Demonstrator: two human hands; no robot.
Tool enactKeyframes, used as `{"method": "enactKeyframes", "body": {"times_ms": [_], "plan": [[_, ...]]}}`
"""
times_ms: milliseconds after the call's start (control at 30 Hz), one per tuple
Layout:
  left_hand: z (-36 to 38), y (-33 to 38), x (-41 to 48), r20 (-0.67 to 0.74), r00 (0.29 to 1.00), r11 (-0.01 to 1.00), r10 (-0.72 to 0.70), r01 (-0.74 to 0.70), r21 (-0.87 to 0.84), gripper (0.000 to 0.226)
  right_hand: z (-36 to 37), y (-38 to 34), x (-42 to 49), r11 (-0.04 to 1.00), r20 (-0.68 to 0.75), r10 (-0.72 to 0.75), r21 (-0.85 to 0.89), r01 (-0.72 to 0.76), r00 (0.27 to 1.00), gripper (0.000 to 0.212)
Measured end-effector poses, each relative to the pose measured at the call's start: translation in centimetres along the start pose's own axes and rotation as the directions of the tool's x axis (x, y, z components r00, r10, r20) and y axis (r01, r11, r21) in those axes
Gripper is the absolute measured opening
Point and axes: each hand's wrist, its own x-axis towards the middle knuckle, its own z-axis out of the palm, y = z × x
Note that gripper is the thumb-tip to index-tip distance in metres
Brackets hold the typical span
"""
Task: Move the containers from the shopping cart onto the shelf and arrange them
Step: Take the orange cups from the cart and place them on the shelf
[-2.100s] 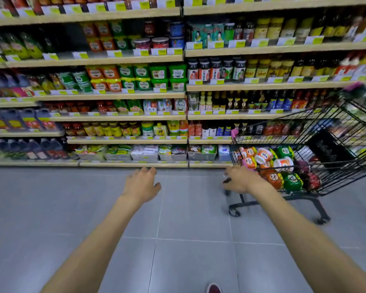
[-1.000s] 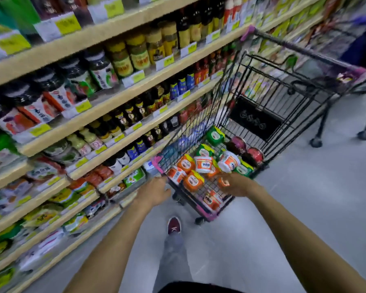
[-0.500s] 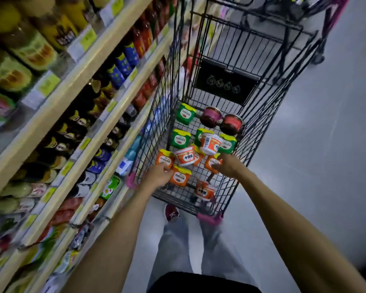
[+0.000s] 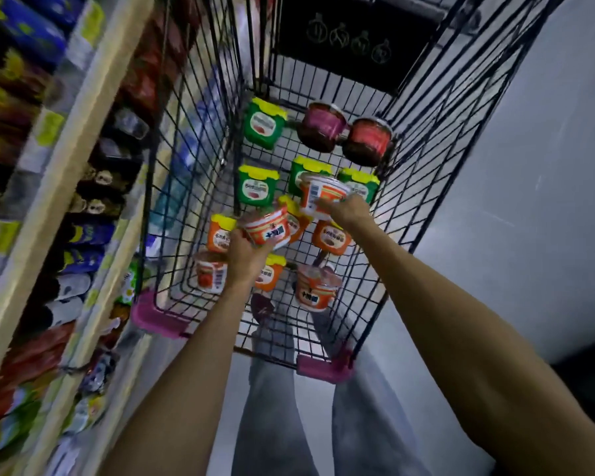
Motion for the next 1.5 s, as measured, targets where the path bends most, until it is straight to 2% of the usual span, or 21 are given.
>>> {"method": "enactKeyframes", "body": {"times_ms": [133, 300, 400, 567, 700, 867, 1000, 1133, 1233, 1367, 1433, 1500], "plan": [[1.7, 0.6, 0.9, -0.109, 0.994, 0.998, -0.017, 0.011, -0.054, 0.076, 0.5, -0.2, 1.6, 0.996, 0.014, 0.011, 0.084, -0.012, 1.000, 0.038], [2.6, 0.2, 2.2, -0.169, 0.985, 0.999, -0.032, 0.027, -0.032, 0.082, 1.1, -0.1, 2.4, 0.989, 0.029, 0.027, 0.143, -0.031, 0.999, 0.040], [2.7, 0.1, 2.8, -0.194, 0.981, 1.000, -0.026, 0.027, 0.001, 0.082, 1.4, 0.3, 2.8, 0.987, 0.017, 0.019, 0.158, -0.021, 1.000, 0.032], [2.4, 0.8, 3.0, -0.245, 0.969, 0.996, -0.031, 0.051, 0.074, 0.074, 1.4, 0.4, 2.3, 0.998, -0.067, -0.017, 0.057, 0.021, 0.998, 0.033], [1.1, 1.1, 2.5, -0.221, 0.974, 0.992, -0.048, 0.072, 0.103, 0.064, 1.2, 0.6, 1.1, 0.997, -0.106, -0.036, -0.065, 0.029, 0.994, 0.039], [-1.1, 1.9, 0.1, -0.221, 0.975, 0.983, -0.015, 0.054, 0.173, 0.078, 0.4, 0.8, -1.6, 0.987, -0.130, -0.076, -0.149, 0.056, 0.989, 0.044], [-3.1, 3.5, -2.8, -0.246, 0.967, 0.983, 0.064, -0.019, 0.184, 0.077, -0.6, -0.4, -4.1, 0.969, -0.124, -0.166, -0.204, 0.138, 0.978, 0.044], [-6.2, 6.5, -6.1, -0.258, 0.950, 0.959, 0.175, -0.105, 0.265, 0.075, -2.1, -3.4, -7.4, 0.915, -0.139, -0.306, -0.315, 0.251, 0.942, 0.052], [-8.8, 9.3, -9.1, -0.309, 0.906, 0.891, 0.290, -0.137, 0.434, 0.090, -3.5, -6.3, -10.5, 0.846, -0.143, -0.405, -0.433, 0.311, 0.903, 0.055], [-11.6, 11.6, -13.3, -0.373, 0.848, 0.831, 0.378, -0.133, 0.539, 0.098, -4.7, -9.2, -13.4, 0.720, -0.073, -0.579, -0.513, 0.467, 0.812, 0.052], [-12.6, 11.9, -15.7, -0.430, 0.819, 0.842, 0.380, -0.113, 0.528, 0.101, -5.3, -10.3, -14.6, 0.664, -0.029, -0.649, -0.509, 0.548, 0.760, 0.048], [-13.3, 11.4, -18.4, -0.517, 0.792, 0.895, 0.326, -0.083, 0.438, 0.101, -5.7, -11.3, -16.1, 0.621, 0.017, -0.703, -0.474, 0.625, 0.711, 0.044]]}}
